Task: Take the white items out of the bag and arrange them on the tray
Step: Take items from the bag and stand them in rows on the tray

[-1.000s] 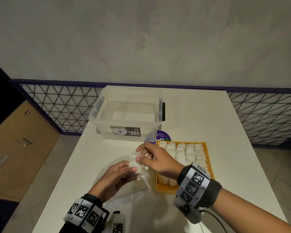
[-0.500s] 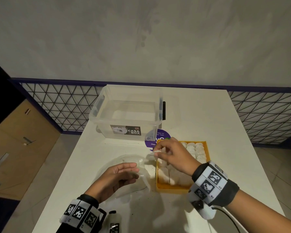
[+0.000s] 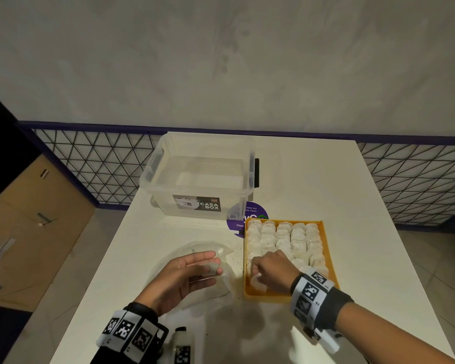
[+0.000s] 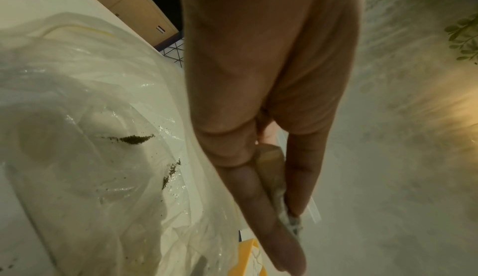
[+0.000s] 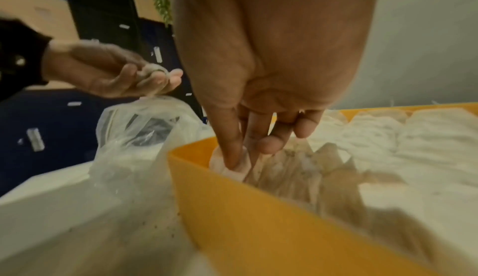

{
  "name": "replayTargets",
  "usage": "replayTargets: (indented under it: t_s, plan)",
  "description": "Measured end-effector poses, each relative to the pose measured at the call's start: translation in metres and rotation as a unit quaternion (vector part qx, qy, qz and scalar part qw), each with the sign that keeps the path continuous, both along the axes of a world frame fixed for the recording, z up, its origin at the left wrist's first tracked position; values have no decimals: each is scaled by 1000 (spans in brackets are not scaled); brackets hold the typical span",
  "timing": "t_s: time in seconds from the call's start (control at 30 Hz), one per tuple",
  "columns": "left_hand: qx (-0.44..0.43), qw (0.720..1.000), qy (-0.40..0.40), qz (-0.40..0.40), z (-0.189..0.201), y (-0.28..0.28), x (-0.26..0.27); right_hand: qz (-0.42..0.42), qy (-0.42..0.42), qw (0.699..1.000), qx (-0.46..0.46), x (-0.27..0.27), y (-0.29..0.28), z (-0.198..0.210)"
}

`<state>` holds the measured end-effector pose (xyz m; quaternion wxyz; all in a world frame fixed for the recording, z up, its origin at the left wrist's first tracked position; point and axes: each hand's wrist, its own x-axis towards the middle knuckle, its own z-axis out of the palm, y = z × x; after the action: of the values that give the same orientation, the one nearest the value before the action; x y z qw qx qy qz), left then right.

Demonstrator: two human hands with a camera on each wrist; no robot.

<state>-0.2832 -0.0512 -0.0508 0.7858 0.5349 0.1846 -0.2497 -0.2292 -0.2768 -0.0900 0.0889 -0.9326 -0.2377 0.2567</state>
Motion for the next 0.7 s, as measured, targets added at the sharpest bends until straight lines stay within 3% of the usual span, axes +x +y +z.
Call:
replayTargets:
  t_s: [0.17, 0.27, 0.37, 0.47, 0.57, 0.7]
  plan:
    - [-12, 1000, 6, 14, 3, -4, -1, 62, -99, 993, -30, -3, 3, -2]
    - [-27, 999, 10, 28, 2, -6, 0, 69, -114, 991, -14, -3, 2, -1]
    - [-45, 998, 14, 40, 4, -8, 2, 37, -126, 990, 59, -4, 3, 9]
    - [-51, 996, 18, 64, 5, -9, 4, -1, -132, 972, 192, -5, 9, 32]
    - [-54, 996, 22, 67, 8, -14, 7, 52, -157, 948, 271, -9, 21, 49]
    - [-35, 999, 8, 37, 16, -19, 8, 118, -208, 931, 277, -15, 44, 44]
